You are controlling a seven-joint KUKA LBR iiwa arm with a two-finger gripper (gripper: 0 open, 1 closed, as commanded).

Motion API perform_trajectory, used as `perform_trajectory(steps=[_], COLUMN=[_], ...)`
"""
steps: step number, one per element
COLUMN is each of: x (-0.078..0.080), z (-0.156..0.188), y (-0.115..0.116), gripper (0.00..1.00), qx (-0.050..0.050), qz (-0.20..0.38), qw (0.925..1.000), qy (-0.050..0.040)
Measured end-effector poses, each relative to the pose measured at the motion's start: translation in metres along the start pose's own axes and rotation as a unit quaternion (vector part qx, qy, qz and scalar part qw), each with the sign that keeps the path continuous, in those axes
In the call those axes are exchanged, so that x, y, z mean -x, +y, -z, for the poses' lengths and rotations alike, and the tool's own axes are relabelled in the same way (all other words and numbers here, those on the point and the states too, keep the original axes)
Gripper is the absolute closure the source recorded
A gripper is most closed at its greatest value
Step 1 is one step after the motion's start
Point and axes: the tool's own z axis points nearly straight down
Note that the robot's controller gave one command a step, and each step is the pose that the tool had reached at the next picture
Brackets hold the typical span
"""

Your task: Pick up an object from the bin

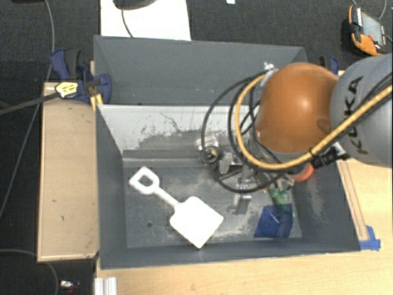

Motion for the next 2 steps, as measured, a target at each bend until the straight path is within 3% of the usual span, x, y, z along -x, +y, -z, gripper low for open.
perform_trajectory(steps=[1,2], x=[0.002,-0.022], z=[0.004,-0.072], y=[-0.001,0.051], gripper=[0.0,0.0], qx=[0.0,0.0], qz=[-0.003,0.092], qw=[1.0,0.9957], qy=[-0.0041,-0.0029])
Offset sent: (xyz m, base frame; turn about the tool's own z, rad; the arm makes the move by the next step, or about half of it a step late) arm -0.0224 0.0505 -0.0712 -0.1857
